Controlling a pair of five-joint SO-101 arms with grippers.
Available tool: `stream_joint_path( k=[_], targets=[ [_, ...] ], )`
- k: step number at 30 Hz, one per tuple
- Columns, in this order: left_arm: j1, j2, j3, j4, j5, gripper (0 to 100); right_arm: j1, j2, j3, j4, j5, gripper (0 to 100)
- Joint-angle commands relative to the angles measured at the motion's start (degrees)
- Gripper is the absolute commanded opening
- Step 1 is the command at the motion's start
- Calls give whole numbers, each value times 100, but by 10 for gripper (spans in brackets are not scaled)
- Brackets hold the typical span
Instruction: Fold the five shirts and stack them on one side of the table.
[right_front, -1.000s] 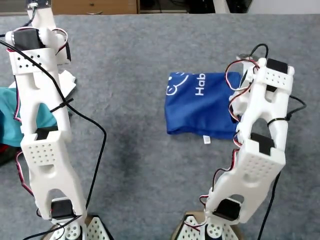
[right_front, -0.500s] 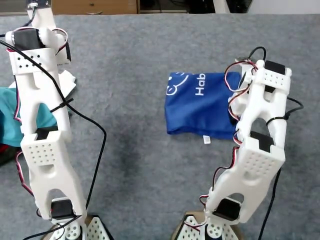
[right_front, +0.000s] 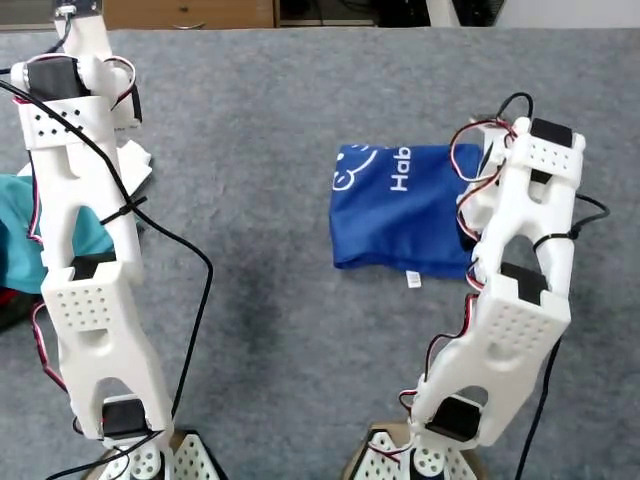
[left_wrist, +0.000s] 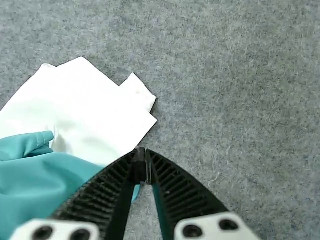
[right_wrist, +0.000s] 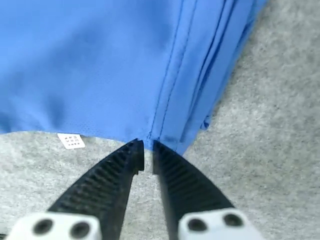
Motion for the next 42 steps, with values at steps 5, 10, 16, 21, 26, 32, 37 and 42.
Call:
stream_joint_path(
  k=[5, 10, 16, 21, 26, 32, 37, 42],
  targets=[
    [-18, -365, -9, 70, -9, 19, 110, -48, -233, 26, 158, 93],
    [-44, -365, -9, 70, -18, 19, 268, 84, -242, -167, 158, 94],
    [-62, -365, -9, 70, -18, 19, 259, 505, -286, -237, 158, 92],
    [-62, -365, -9, 70, -26, 19, 224, 541, -330, -220, 167, 67],
    [-18, -330, -9, 70, -26, 19, 268, 541, -752, -9, 167, 2],
    [-18, -321, -9, 70, -26, 19, 268, 541, -1473, 571, 360, 2],
    [-9, -321, -9, 62, -26, 19, 435, 453, -1516, 721, 360, 2],
    [-9, -312, -9, 62, -26, 19, 716, 330, -919, 695, 527, 2]
  ],
)
